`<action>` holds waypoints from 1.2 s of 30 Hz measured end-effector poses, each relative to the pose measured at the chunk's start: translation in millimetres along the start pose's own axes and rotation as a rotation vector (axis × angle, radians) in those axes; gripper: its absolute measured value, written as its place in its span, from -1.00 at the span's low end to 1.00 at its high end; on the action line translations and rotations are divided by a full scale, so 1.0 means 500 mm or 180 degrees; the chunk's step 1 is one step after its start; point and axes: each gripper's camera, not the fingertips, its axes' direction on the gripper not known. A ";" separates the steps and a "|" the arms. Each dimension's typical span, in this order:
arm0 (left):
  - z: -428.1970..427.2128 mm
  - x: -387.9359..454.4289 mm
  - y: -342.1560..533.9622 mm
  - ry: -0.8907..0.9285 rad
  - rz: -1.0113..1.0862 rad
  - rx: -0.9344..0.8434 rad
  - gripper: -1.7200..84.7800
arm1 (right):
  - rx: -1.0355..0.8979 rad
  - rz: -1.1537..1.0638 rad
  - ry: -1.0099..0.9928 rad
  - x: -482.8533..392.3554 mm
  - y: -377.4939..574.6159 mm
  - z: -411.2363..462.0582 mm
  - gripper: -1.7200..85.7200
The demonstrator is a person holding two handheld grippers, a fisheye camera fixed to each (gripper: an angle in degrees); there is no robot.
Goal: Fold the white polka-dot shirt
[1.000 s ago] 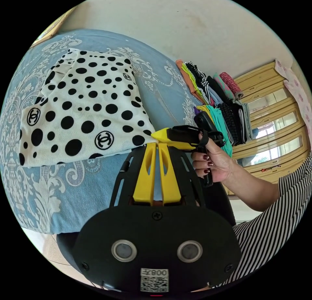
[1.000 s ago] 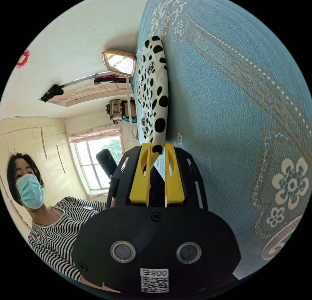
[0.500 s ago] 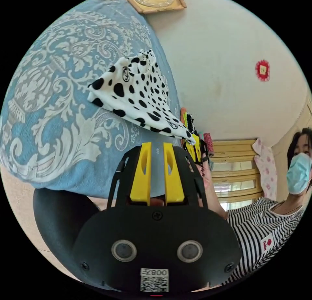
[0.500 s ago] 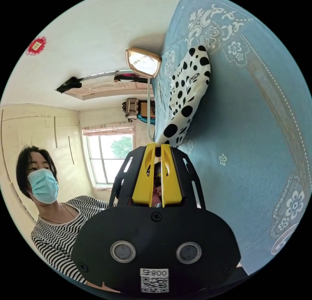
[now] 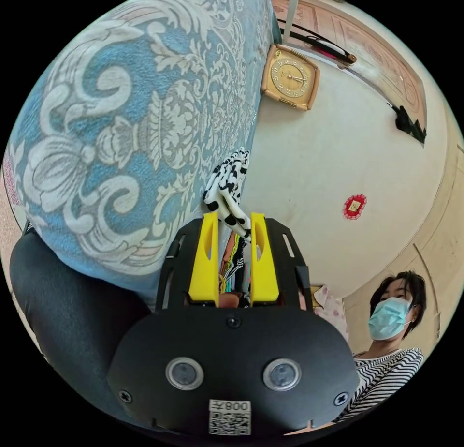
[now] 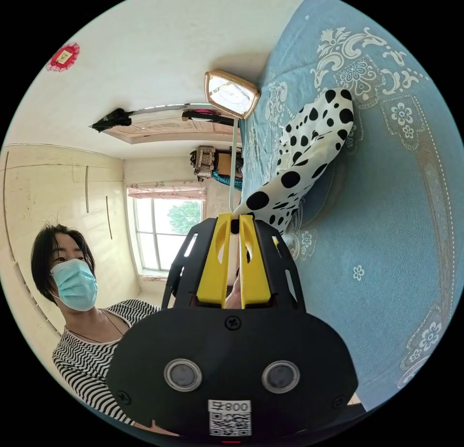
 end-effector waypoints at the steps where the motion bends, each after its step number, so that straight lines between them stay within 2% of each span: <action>1: -0.003 -0.002 -0.003 -0.0001 -0.0013 0.0003 -0.73 | -0.0001 -0.0003 -0.0010 0.006 -0.001 -0.002 -0.91; 10: -0.040 -0.018 -0.008 0.0199 -0.0276 0.0003 -0.74 | 0.0010 -0.0030 -0.0057 0.059 -0.012 -0.025 -0.91; 22: -0.047 0.015 -0.050 0.0154 -0.0469 0.0171 -0.75 | 0.0015 -0.0050 -0.0071 0.166 -0.014 -0.101 -0.91; 28: -0.028 0.069 -0.075 0.0184 -0.0459 0.0247 -0.86 | 0.0018 -0.0052 -0.0046 0.238 -0.007 -0.168 -0.91; 36: 0.010 0.235 -0.088 -0.0050 -0.0024 0.0029 -0.91 | 0.0065 -0.0049 0.0140 0.347 0.031 -0.311 -0.91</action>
